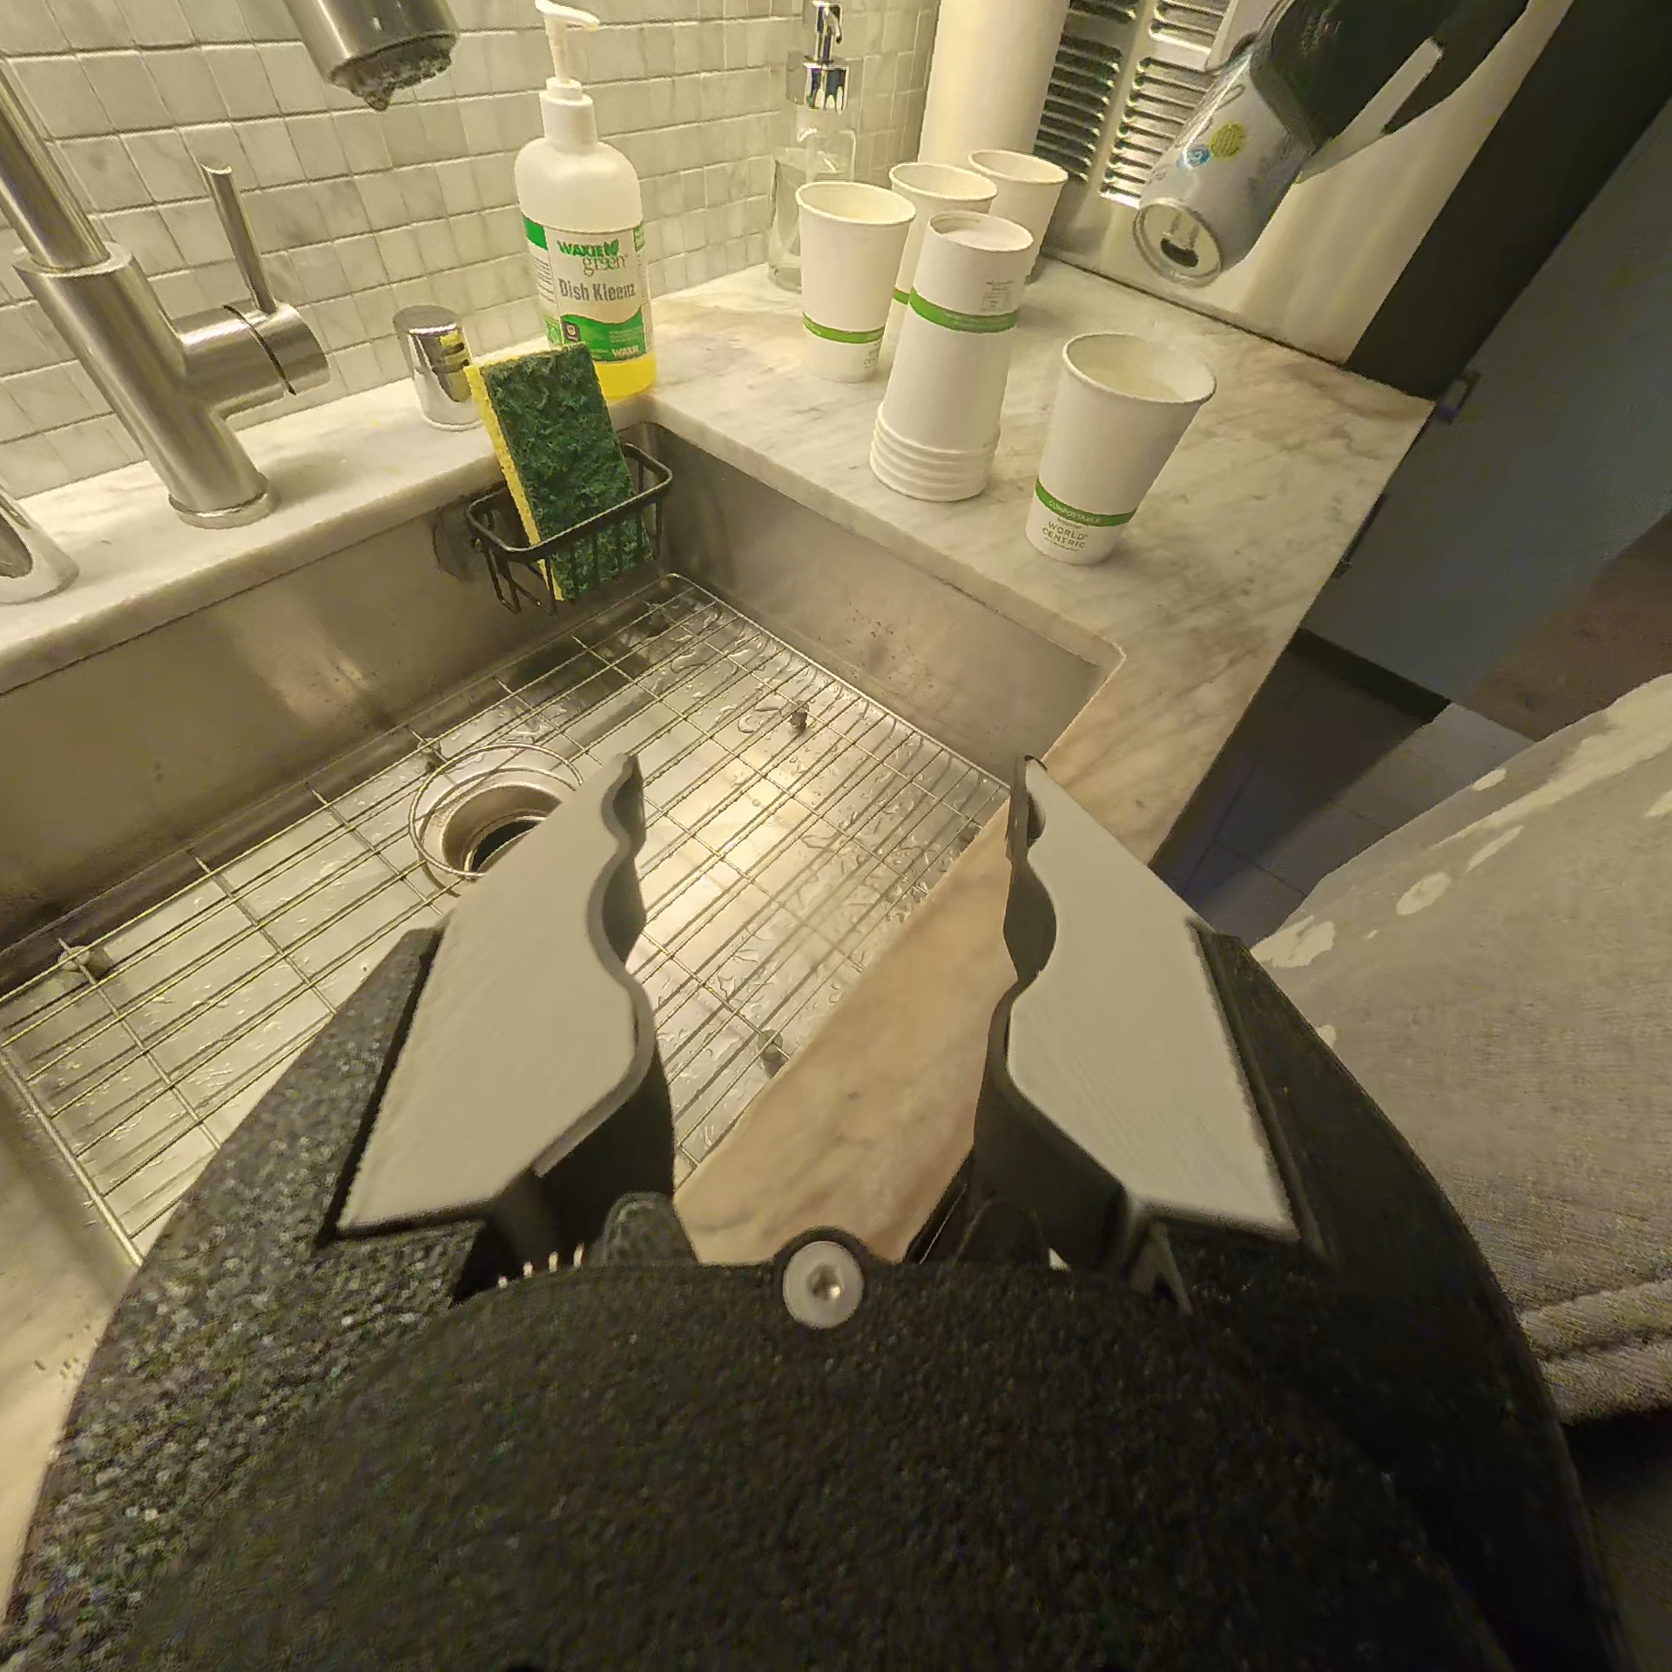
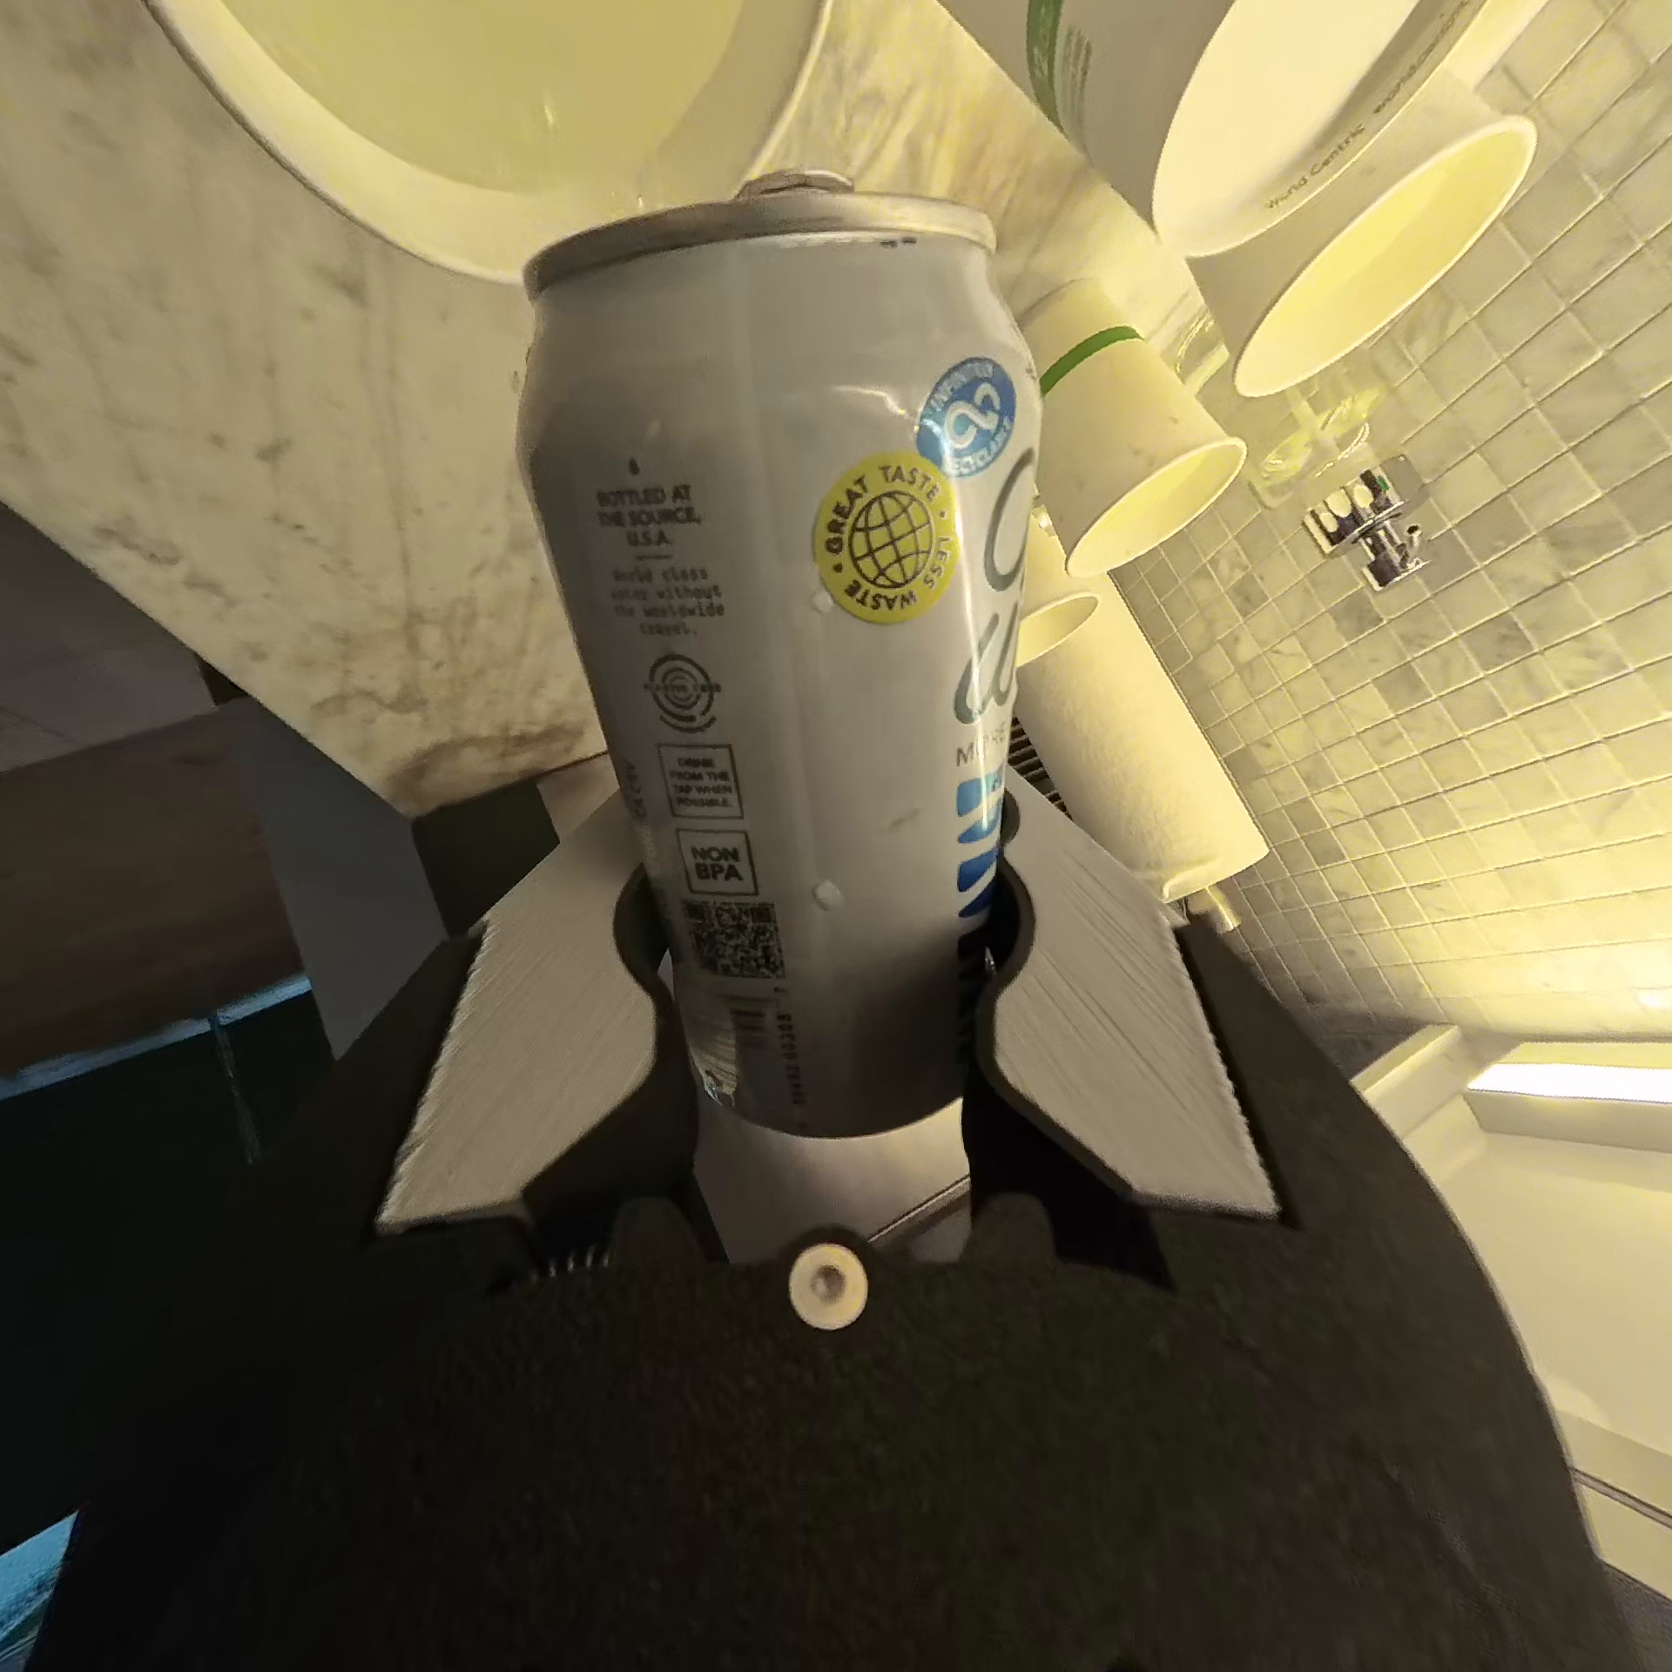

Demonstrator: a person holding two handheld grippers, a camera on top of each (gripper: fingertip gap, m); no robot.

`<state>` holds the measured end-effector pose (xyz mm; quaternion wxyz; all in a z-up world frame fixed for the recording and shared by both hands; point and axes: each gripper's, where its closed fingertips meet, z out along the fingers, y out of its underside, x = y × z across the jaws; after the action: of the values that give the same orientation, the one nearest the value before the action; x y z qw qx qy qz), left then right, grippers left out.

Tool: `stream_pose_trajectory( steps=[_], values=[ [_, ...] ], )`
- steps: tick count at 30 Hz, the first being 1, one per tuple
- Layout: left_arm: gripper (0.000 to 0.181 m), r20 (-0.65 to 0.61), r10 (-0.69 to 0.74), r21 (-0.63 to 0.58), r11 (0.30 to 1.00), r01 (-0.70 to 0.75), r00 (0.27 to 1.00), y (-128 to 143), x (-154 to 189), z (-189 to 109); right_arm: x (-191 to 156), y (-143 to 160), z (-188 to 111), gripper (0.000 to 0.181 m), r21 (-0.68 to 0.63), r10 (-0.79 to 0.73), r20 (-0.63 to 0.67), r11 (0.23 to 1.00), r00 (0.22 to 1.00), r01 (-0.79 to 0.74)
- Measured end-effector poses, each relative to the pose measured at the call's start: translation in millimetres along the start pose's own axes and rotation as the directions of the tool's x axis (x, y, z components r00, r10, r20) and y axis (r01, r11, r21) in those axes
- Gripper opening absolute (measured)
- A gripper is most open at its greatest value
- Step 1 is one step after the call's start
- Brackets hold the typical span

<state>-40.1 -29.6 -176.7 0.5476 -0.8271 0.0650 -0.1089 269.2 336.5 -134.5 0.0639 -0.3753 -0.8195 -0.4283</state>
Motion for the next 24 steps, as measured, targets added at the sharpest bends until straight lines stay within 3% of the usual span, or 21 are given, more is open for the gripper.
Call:
stream_pose_trajectory(
  steps=[18,24],
  values=[
    [0.079,-0.013,-0.002,0.007,1.000,0.002,1.000,-3.2,4.3,5.1,-13.9,-12.3,4.4,0.066,0.039,0.040,0.018,0.998,0.999,-0.041],
    [0.079,-0.010,-0.013,0.017,1.000,0.013,1.000,-7.4,2.4,4.7,-30.5,-19.2,6.8,0.066,0.152,0.261,0.158,0.946,0.952,-0.285]
  ],
)
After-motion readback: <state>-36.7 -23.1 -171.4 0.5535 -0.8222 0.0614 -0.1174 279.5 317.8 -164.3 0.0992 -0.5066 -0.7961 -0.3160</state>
